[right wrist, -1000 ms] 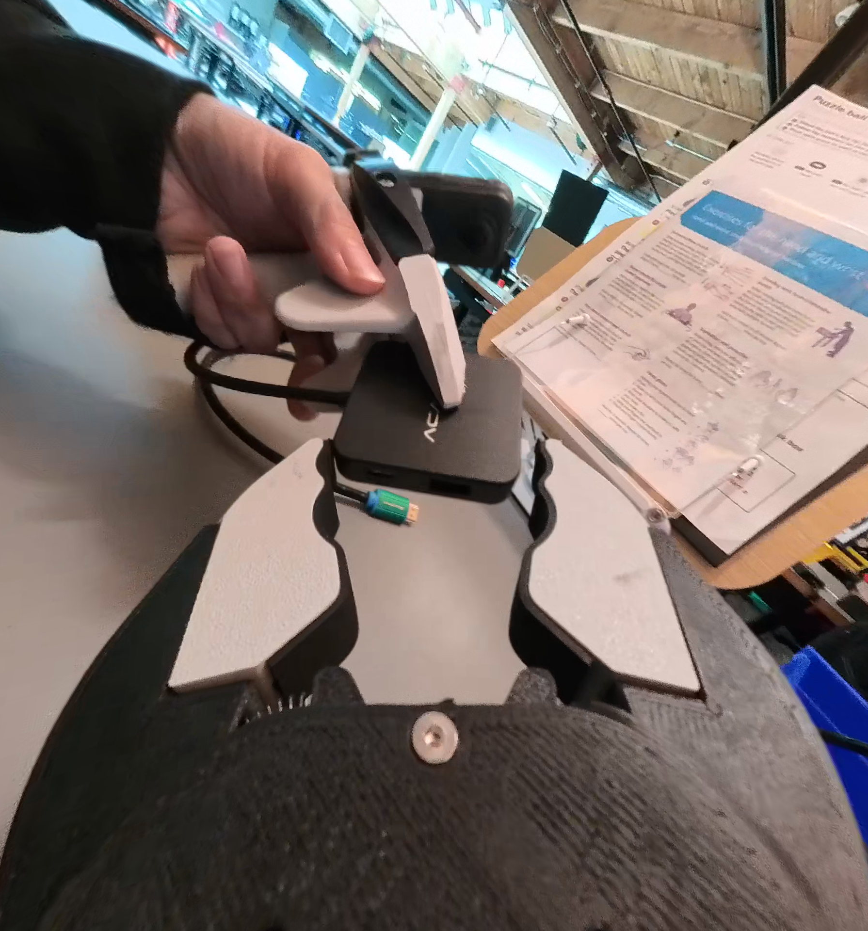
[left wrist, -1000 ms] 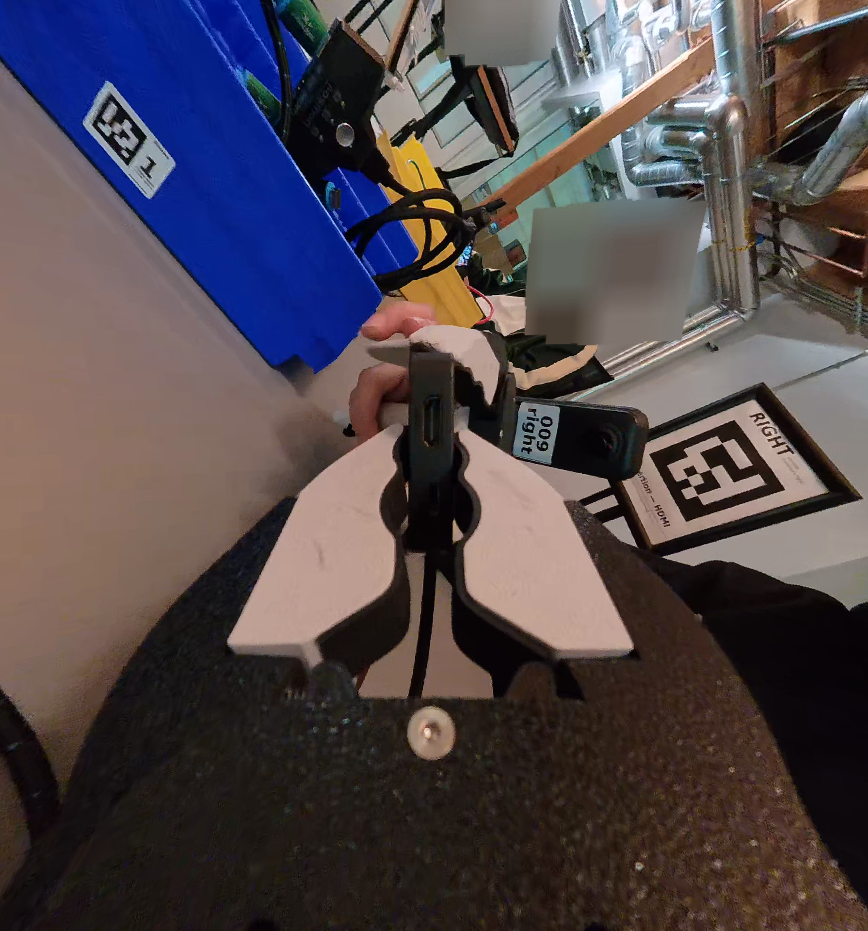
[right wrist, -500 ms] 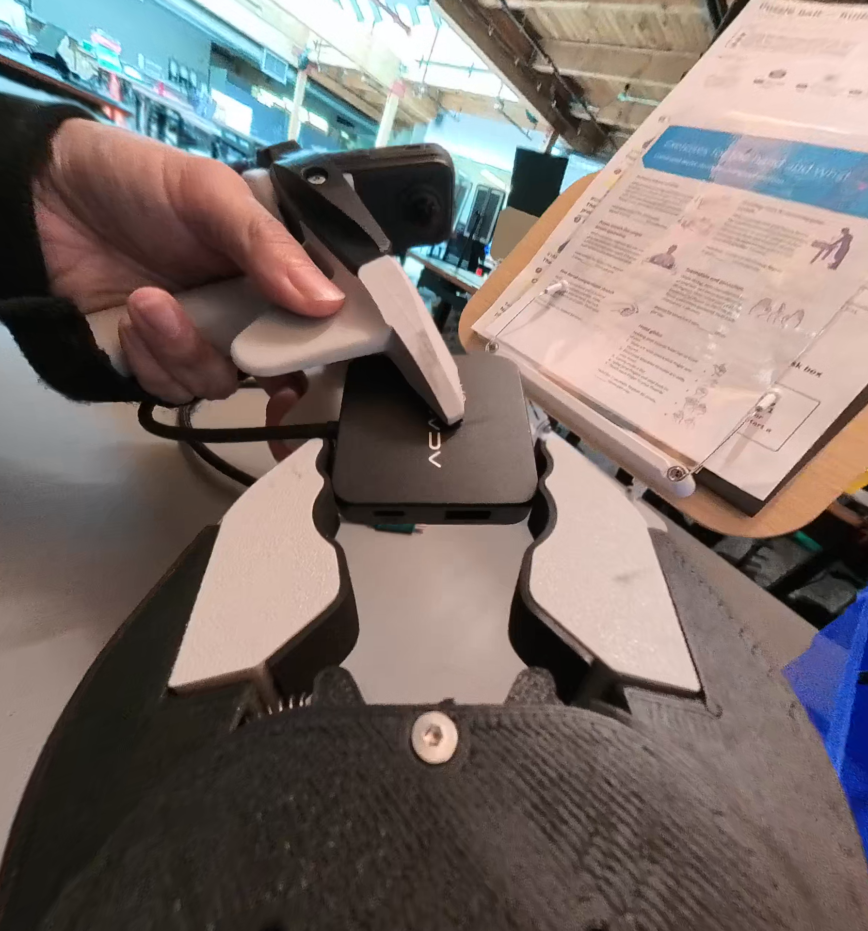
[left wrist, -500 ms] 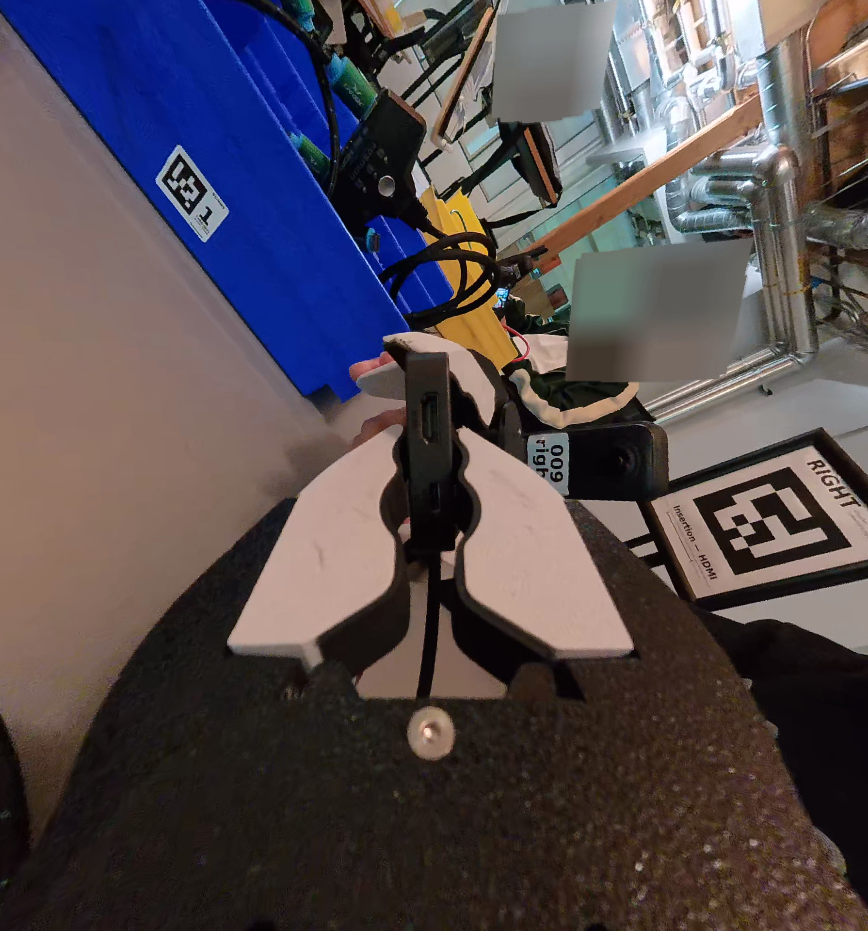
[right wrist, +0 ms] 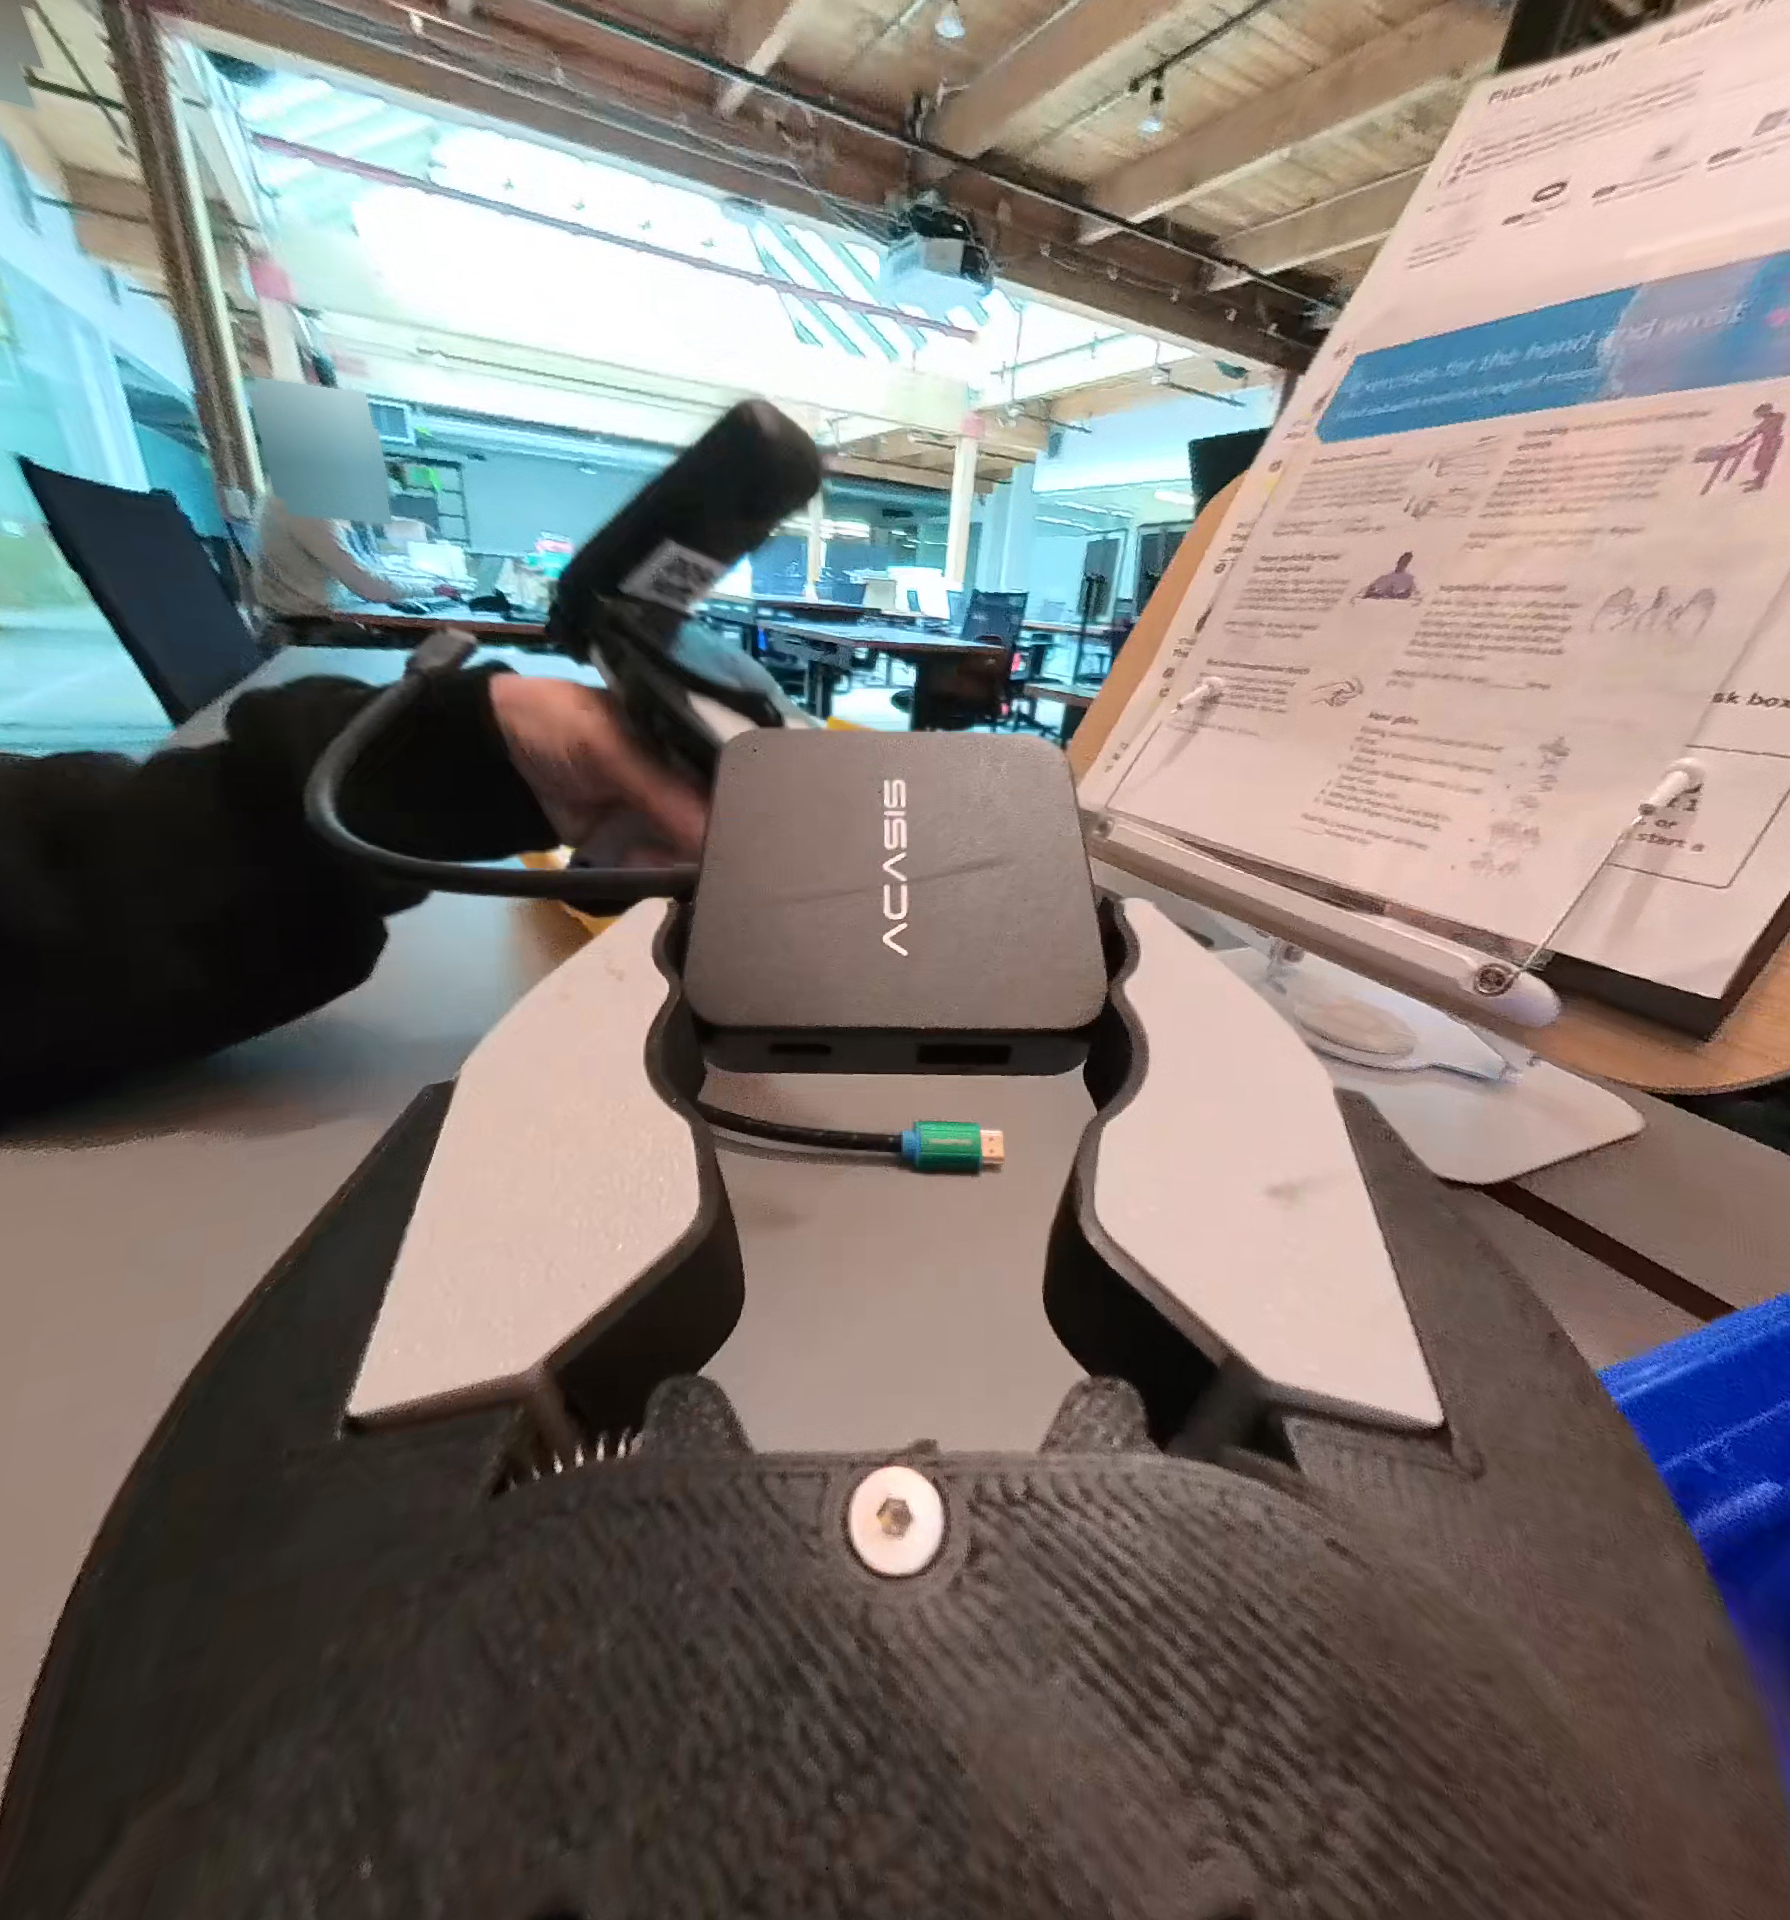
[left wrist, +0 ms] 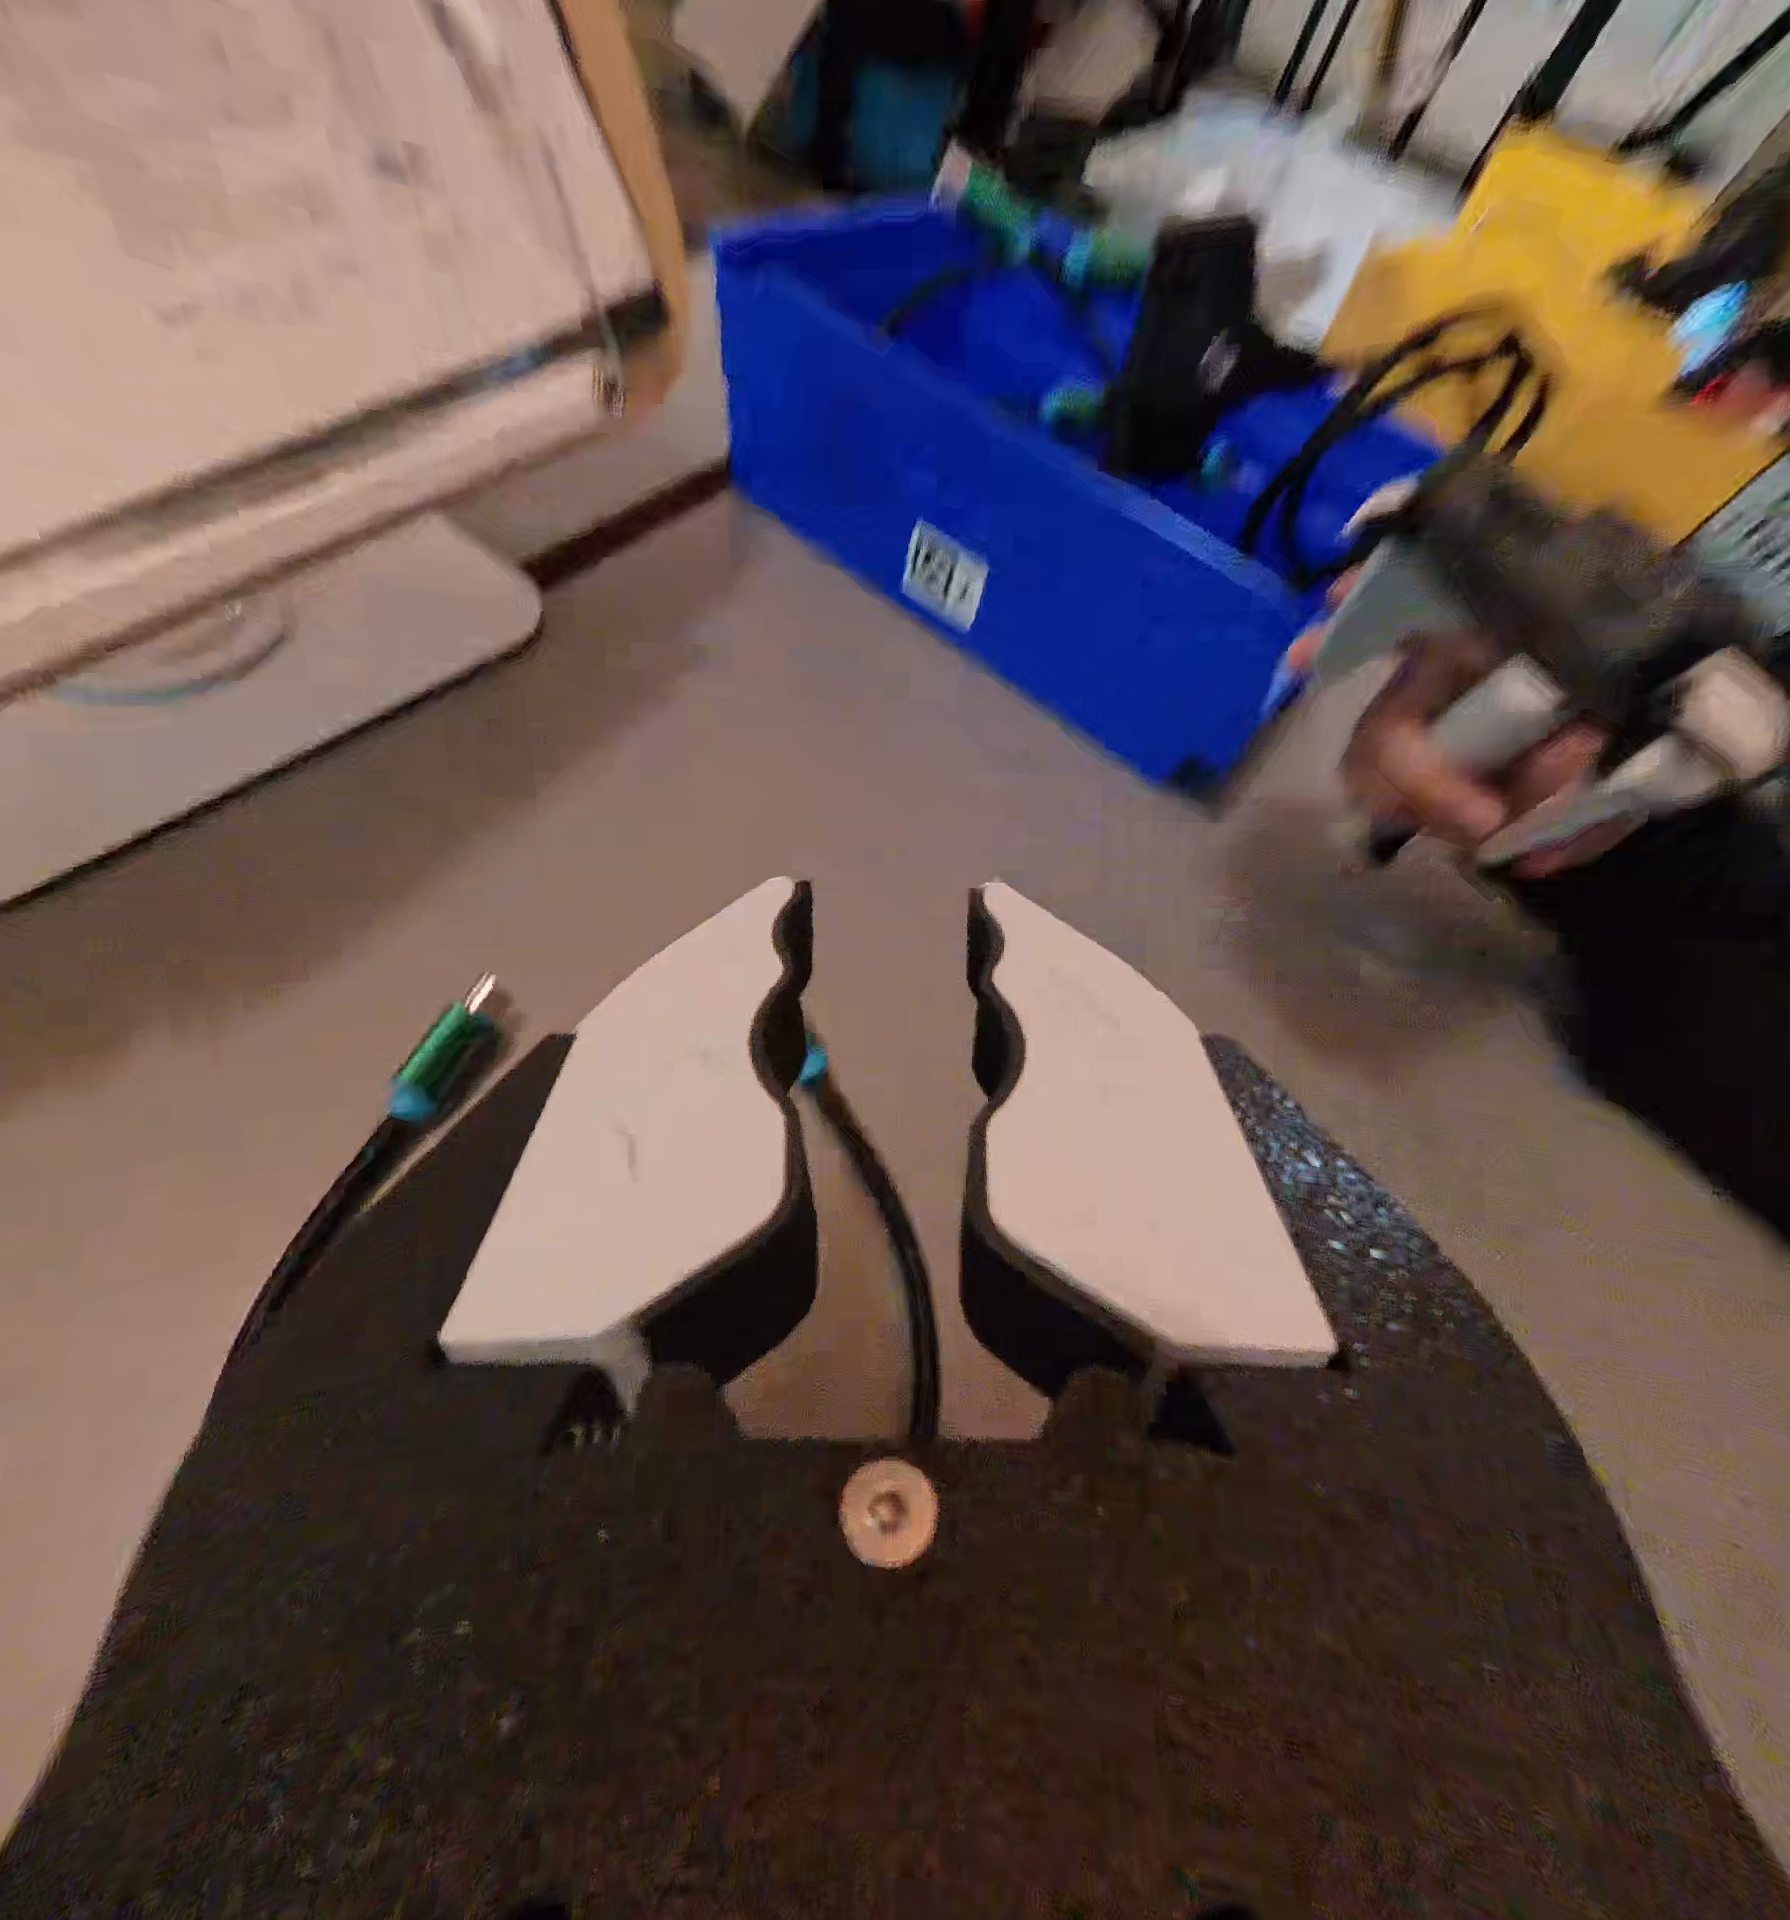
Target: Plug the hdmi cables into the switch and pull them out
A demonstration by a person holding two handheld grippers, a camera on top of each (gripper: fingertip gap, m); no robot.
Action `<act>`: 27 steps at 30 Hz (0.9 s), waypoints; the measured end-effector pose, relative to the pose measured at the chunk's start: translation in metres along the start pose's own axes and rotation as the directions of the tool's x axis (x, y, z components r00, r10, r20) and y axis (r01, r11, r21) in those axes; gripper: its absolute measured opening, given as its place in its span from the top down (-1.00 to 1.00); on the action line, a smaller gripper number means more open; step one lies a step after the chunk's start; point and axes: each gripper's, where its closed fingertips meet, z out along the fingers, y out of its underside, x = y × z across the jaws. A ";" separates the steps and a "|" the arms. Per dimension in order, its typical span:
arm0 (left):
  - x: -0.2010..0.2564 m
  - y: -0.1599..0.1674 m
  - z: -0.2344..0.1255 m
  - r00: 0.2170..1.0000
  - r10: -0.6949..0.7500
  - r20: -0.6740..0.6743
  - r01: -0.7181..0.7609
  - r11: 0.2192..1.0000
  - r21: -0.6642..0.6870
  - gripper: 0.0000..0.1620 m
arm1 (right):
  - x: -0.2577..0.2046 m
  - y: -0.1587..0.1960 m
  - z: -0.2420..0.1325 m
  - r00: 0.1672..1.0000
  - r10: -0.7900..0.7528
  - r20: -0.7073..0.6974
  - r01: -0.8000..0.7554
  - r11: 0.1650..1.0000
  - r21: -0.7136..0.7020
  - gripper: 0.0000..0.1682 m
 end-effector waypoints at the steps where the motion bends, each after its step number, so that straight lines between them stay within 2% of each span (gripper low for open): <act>1: -0.002 0.023 0.010 0.999 0.021 0.027 -0.017 0.990 -0.142 0.61 | 0.000 0.000 0.000 1.000 0.001 -0.001 -0.001 1.000 0.002 0.11; 2: -0.002 0.041 0.020 0.998 0.033 0.046 -0.021 0.967 -0.253 0.62 | 0.000 0.002 0.001 1.000 -0.007 -0.003 0.007 1.000 -0.004 0.11; 5: -0.005 0.075 0.043 0.984 0.115 0.137 -0.046 0.902 -0.429 0.63 | -0.005 0.011 0.006 0.999 -0.030 0.013 0.031 0.999 -0.043 0.11; 8: -0.023 0.095 0.044 0.938 0.244 0.247 -0.072 0.833 -0.549 0.36 | -0.007 0.016 0.007 0.999 -0.043 0.019 0.044 0.997 -0.063 0.11; 10: -0.021 0.093 0.050 0.940 0.225 0.256 -0.063 0.853 -0.518 0.41 | -0.007 0.015 0.007 0.999 -0.030 0.031 0.032 0.998 -0.052 0.11; 13: -0.017 0.092 0.061 0.950 0.202 0.238 -0.067 0.878 -0.474 0.64 | -0.009 0.013 0.005 0.997 0.034 0.071 -0.033 0.999 -0.007 0.11; 15: -0.012 0.091 0.066 0.956 0.223 0.191 -0.117 0.886 -0.449 0.86 | -0.011 0.011 0.003 0.989 0.087 0.123 -0.092 0.995 0.035 0.11; 18: -0.011 0.090 0.065 0.937 0.330 0.117 -0.247 0.860 -0.448 0.90 | -0.019 0.009 0.000 0.968 0.121 0.220 -0.142 0.987 0.082 0.11; 20: -0.008 0.087 0.052 0.931 0.361 0.050 -0.299 0.835 -0.461 0.92 | -0.024 0.010 0.000 0.955 0.131 0.265 -0.156 0.985 0.077 0.11; 22: 0.009 0.065 0.026 0.926 0.375 -0.035 -0.353 0.831 -0.430 0.92 | -0.029 0.017 0.001 0.948 0.121 0.294 -0.138 0.990 0.037 0.11; 25: 0.059 0.029 -0.015 0.926 0.304 -0.223 -0.362 0.882 -0.302 0.92 | -0.038 0.031 0.005 0.951 0.046 0.306 -0.030 0.998 -0.059 0.11; 27: 0.077 0.028 -0.031 0.896 0.316 -0.311 -0.405 0.868 -0.286 0.92 | -0.048 0.036 0.007 0.945 -0.005 0.327 0.043 0.993 -0.109 0.11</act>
